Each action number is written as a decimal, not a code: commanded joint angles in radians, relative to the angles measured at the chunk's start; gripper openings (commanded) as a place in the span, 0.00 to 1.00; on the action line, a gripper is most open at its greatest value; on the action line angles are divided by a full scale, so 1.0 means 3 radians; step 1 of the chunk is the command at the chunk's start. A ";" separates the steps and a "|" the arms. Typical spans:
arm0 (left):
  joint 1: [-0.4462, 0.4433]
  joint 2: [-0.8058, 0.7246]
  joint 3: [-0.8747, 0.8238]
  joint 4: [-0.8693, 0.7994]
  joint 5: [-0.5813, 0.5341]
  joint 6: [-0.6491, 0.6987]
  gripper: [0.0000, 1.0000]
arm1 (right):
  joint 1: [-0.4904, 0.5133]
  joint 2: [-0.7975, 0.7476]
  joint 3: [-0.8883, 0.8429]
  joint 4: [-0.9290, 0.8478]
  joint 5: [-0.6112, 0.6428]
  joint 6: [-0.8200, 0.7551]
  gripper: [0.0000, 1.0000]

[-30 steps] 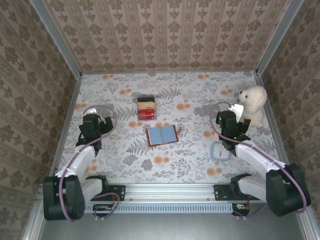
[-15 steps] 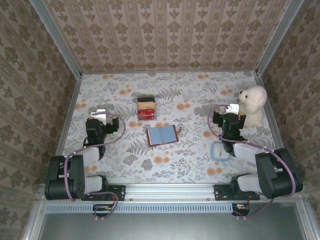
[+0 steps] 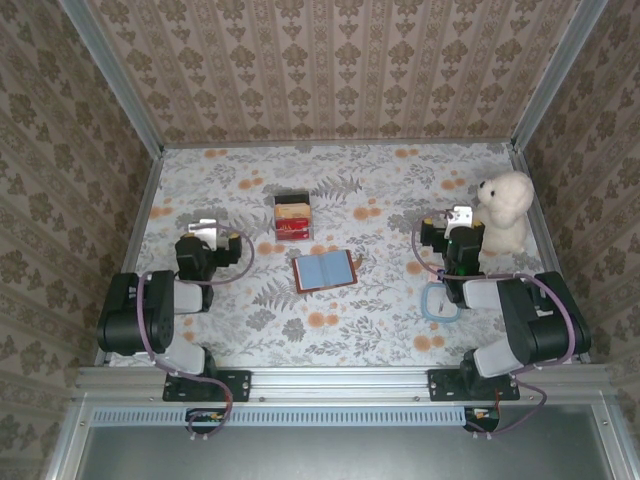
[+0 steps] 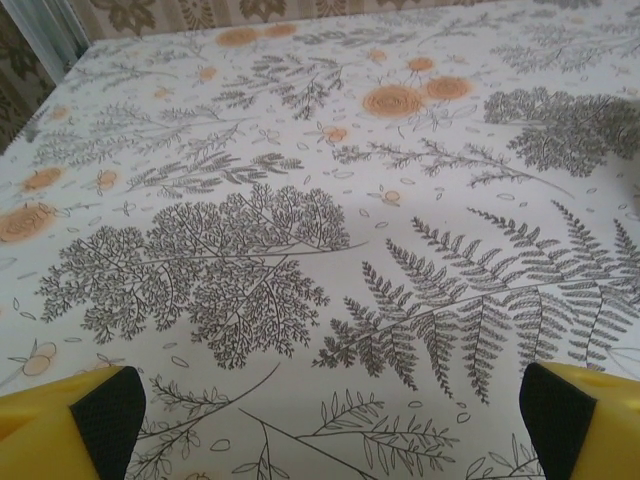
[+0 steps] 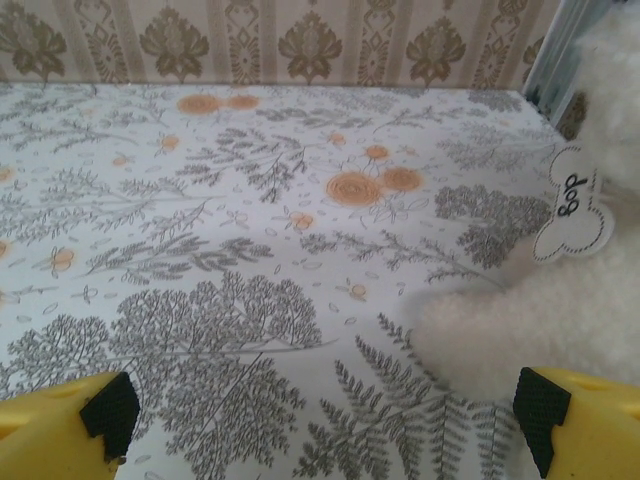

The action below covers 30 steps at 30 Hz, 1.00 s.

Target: Take the credit cards out of the card holder

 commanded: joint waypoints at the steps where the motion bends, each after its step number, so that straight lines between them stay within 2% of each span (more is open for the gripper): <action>1: 0.0018 -0.0005 0.0141 0.0105 0.0019 0.0019 1.00 | -0.0035 0.0144 -0.0018 0.0250 -0.0166 0.0014 1.00; 5: -0.0021 -0.0001 0.0355 -0.0317 -0.0207 -0.0004 1.00 | -0.0053 0.0137 0.0085 0.0017 -0.0051 0.0106 1.00; 30: -0.0049 0.0008 0.0362 -0.0306 -0.0217 0.0028 1.00 | -0.0110 0.0131 0.0091 -0.0001 -0.0034 0.0184 1.00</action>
